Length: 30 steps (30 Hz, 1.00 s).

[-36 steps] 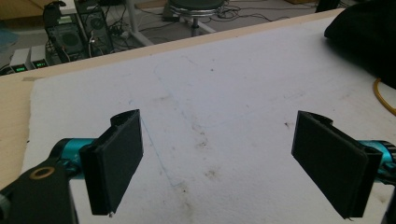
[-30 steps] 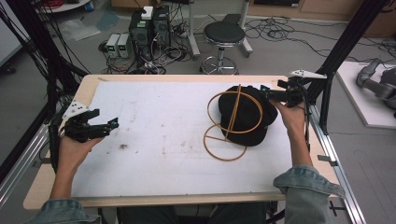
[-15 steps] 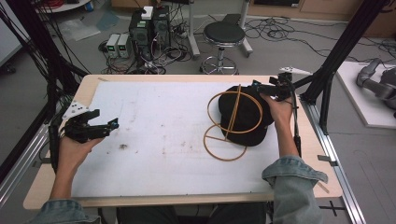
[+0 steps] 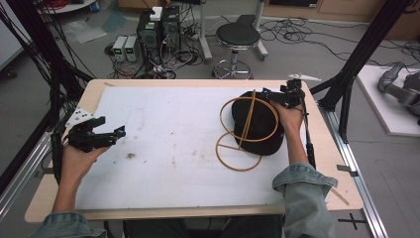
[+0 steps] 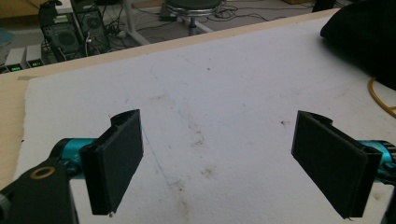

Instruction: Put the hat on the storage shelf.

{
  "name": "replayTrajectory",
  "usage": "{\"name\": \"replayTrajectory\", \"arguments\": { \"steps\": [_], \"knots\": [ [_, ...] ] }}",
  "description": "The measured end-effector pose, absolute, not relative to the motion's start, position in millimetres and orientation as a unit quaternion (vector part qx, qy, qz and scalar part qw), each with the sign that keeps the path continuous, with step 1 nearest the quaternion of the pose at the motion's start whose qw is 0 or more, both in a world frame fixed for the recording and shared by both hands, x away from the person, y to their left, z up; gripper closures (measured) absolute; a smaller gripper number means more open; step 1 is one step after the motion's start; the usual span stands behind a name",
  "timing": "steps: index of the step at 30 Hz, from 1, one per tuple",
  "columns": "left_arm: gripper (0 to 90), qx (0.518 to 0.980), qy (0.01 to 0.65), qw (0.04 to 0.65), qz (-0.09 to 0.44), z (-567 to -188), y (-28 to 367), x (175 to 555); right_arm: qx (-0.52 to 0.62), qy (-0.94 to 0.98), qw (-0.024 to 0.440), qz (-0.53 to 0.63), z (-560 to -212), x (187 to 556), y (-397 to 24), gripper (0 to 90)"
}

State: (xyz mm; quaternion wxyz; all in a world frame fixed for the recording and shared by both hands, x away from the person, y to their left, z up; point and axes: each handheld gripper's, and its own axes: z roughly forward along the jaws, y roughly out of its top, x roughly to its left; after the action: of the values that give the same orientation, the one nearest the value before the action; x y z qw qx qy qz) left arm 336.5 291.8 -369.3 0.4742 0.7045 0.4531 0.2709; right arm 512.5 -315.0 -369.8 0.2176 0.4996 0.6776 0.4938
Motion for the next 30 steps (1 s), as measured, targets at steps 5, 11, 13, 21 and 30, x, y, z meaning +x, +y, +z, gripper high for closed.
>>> {"name": "replayTrajectory", "arguments": {
  "steps": [5, 11, 13, 21, 30],
  "knots": [
    [17.0, 0.704, 0.452, 0.475, 0.272, -368.7, 291.6, 336.2, 0.5, 0.686, 0.203, 0.488, -375.2, 515.1, -310.0, 9.3],
    [17.0, 0.704, 0.453, 0.475, 0.272, -368.7, 292.0, 336.2, 0.495, 0.694, 0.191, 0.486, -378.7, 517.0, -307.2, 17.8],
    [17.0, 0.704, 0.452, 0.475, 0.272, -368.6, 291.9, 336.2, 0.495, 0.695, 0.191, 0.485, -378.9, 517.0, -306.6, 19.9],
    [17.1, 0.704, 0.453, 0.475, 0.272, -368.3, 291.9, 336.0, 0.493, 0.707, 0.185, 0.473, -381.7, 517.9, -304.9, 29.3],
    [17.1, 0.703, 0.453, 0.475, 0.273, -368.3, 292.6, 335.9, 0.492, 0.724, 0.176, 0.45, -383.7, 517.3, -302.7, 53.2]
  ]
}}
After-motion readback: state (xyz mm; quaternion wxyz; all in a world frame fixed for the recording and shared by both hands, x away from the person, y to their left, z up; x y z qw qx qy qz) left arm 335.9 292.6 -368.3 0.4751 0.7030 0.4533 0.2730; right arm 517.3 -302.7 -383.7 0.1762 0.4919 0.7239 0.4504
